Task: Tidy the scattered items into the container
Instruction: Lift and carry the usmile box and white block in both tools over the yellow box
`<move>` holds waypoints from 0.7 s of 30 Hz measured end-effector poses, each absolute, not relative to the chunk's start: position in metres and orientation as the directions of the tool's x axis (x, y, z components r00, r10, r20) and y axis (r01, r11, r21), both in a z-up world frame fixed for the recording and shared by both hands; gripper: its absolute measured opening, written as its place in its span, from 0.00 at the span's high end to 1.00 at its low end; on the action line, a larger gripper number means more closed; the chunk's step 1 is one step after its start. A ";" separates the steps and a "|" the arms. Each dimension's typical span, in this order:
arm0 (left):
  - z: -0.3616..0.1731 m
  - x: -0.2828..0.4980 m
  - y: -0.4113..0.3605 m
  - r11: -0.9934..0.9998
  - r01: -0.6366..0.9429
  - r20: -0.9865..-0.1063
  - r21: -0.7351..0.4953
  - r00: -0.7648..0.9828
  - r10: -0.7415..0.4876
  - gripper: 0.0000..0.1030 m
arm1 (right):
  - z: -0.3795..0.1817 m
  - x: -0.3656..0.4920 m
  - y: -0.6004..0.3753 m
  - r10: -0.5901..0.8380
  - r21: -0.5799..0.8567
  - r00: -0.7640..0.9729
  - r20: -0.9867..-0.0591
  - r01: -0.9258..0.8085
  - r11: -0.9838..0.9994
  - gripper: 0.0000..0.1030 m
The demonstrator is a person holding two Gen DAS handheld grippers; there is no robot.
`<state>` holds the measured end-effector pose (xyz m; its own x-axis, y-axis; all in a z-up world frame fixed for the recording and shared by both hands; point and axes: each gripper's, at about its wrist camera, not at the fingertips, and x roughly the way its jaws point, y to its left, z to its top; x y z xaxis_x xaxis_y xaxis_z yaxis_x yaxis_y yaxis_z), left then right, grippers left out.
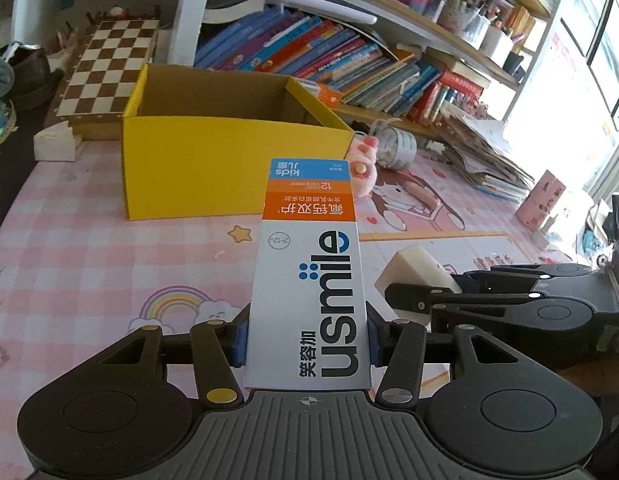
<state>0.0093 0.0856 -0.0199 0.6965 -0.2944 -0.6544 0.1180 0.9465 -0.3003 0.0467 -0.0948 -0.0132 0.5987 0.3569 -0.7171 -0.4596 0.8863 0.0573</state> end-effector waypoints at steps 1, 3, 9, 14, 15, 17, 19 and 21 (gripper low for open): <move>-0.020 0.009 0.087 0.946 0.115 -0.653 -0.302 0.698 -0.293 0.51 | -0.013 0.046 -0.092 0.358 0.054 0.597 -0.718 -0.465 0.883 0.76; -0.020 0.009 0.090 0.946 0.109 -0.651 -0.305 0.701 -0.290 0.51 | -0.013 0.046 -0.088 0.361 0.048 0.594 -0.719 -0.476 0.878 0.76; -0.020 0.007 0.100 0.946 0.090 -0.644 -0.312 0.712 -0.280 0.51 | -0.012 0.047 -0.077 0.369 0.035 0.589 -0.719 -0.500 0.865 0.76; -0.020 0.006 0.107 0.946 0.081 -0.640 -0.314 0.718 -0.274 0.51 | -0.010 0.048 -0.070 0.374 0.026 0.589 -0.716 -0.512 0.858 0.76; -0.020 0.006 0.108 0.946 0.079 -0.640 -0.314 0.719 -0.272 0.51 | -0.010 0.049 -0.069 0.375 0.025 0.589 -0.716 -0.514 0.857 0.76; -0.019 0.005 0.110 0.947 0.074 -0.639 -0.311 0.721 -0.266 0.51 | -0.009 0.049 -0.066 0.376 0.022 0.590 -0.715 -0.518 0.855 0.76; -0.019 0.005 0.112 0.949 0.069 -0.638 -0.309 0.725 -0.260 0.51 | -0.009 0.050 -0.064 0.378 0.019 0.590 -0.714 -0.522 0.853 0.76; -0.018 0.004 0.115 0.949 0.065 -0.636 -0.309 0.728 -0.256 0.51 | -0.008 0.050 -0.061 0.380 0.017 0.589 -0.713 -0.527 0.849 0.76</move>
